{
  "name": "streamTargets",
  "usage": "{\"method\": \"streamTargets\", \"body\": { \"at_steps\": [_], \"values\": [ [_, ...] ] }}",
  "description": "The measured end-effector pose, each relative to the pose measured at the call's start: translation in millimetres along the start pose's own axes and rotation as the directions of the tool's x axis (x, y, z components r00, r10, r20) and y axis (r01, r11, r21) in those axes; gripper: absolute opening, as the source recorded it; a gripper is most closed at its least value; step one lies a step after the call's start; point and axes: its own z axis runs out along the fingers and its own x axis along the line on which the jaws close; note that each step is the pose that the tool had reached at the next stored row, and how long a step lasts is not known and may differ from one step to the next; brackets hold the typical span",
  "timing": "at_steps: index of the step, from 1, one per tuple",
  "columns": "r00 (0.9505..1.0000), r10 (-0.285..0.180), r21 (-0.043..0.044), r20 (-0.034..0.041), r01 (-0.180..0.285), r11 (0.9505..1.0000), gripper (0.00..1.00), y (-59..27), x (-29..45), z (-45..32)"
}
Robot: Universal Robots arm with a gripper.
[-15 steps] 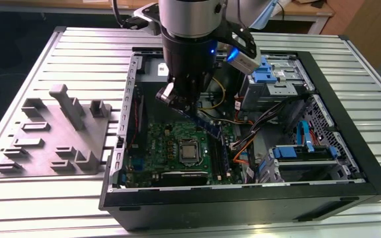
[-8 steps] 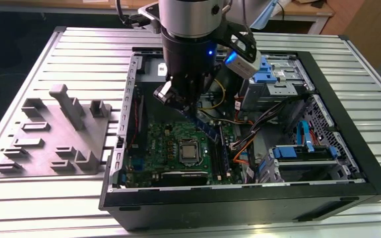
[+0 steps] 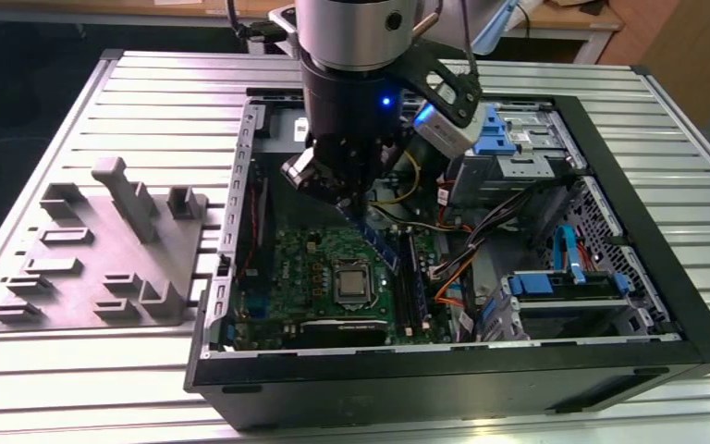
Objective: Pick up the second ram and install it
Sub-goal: 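Insert the second ram into the second slot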
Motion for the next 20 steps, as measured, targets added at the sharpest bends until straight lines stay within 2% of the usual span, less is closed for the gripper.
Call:
{"method": "streamTargets", "body": {
  "at_steps": [4, 9, 10, 15, 20],
  "values": [
    [0.9974, 0.072, 0.0021, -0.0021, -0.072, 0.9974, 0.12, 0.0, 0.0, 0.2],
    [0.9867, 0.163, 0.0049, -0.0044, -0.163, 0.9867, 0.12, 0.0, 0.0, 0.5],
    [0.9807, 0.195, 0.0060, -0.0052, -0.195, 0.9807, 0.12, 0.0, 0.0, 0.6],
    [0.9592, 0.283, 0.0092, -0.0072, -0.283, 0.9592, 0.12, 0.0, 0.0, 0.8],
    [0.9295, 0.369, 0.0124, -0.0090, -0.368, 0.9296, 0.12, 0.1, 0.1, 1.1]
  ]
}}
